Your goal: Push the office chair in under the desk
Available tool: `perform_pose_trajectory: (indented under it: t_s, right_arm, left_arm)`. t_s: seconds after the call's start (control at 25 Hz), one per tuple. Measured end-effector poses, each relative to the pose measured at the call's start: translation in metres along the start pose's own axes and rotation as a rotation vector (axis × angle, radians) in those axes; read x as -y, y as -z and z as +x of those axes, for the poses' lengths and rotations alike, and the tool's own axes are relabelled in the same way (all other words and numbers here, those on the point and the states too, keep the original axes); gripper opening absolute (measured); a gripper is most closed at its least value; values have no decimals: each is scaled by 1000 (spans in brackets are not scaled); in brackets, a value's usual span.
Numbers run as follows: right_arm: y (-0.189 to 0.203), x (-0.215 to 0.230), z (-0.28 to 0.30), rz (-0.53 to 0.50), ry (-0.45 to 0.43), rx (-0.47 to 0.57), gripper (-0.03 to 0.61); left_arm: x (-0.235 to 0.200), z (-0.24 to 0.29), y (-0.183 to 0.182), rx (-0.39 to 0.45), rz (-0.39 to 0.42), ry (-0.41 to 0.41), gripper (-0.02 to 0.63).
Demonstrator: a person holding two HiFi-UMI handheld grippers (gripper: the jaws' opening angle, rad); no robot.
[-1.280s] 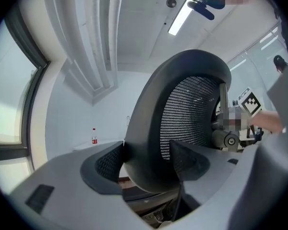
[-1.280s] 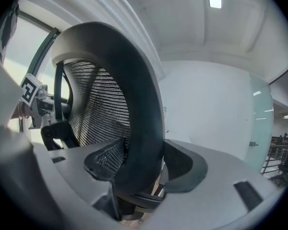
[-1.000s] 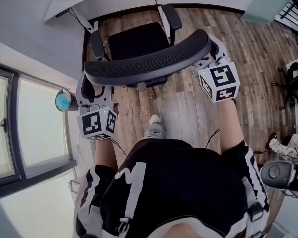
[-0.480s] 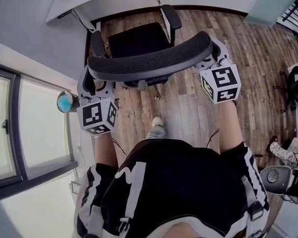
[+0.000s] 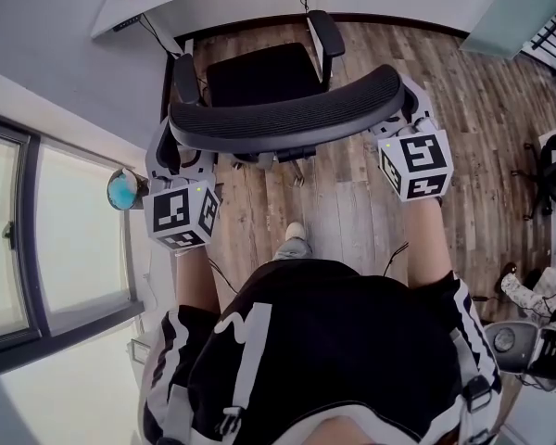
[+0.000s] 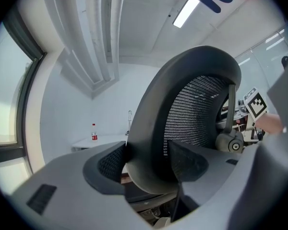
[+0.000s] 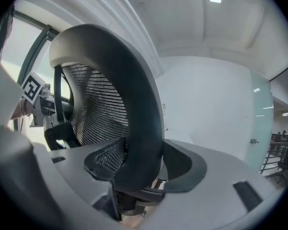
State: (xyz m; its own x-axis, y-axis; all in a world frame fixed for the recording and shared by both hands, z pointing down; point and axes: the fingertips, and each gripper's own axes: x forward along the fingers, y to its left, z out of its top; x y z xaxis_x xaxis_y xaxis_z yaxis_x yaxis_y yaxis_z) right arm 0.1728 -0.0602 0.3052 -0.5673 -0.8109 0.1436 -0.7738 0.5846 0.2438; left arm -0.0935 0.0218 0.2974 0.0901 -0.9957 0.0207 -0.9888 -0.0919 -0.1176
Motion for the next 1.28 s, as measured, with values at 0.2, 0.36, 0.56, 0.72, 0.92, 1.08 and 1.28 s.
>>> perform_pose_trajectory:
  t_s: [0.2, 0.36, 0.56, 0.72, 0.92, 1.08, 1.28]
  right_arm:
    - [-3, -1, 8, 3, 2, 14, 242]
    - [-6, -8, 15, 2, 10, 24, 242]
    - [-8, -10, 22, 4, 16, 11, 242]
    - [-7, -9, 25, 10, 22, 7, 242]
    - [-10, -9, 32, 13, 28, 8, 242]
    - [-12, -11, 39, 15, 39, 8, 242]
    - [-14, -15, 51, 13, 51, 15, 242]
  left_arm:
    - [-10, 13, 0, -33, -4, 5, 274]
    - [-20, 16, 1, -37, -10, 1, 275]
    - [-27, 19, 2, -25, -7, 1, 275]
    - [-29, 25, 2, -28, -2, 9, 275]
    - [-36, 34, 1, -35, -1, 12, 275]
    - [-44, 42, 2, -42, -8, 20, 275]
    - [-55, 51, 3, -49, -8, 29, 275]
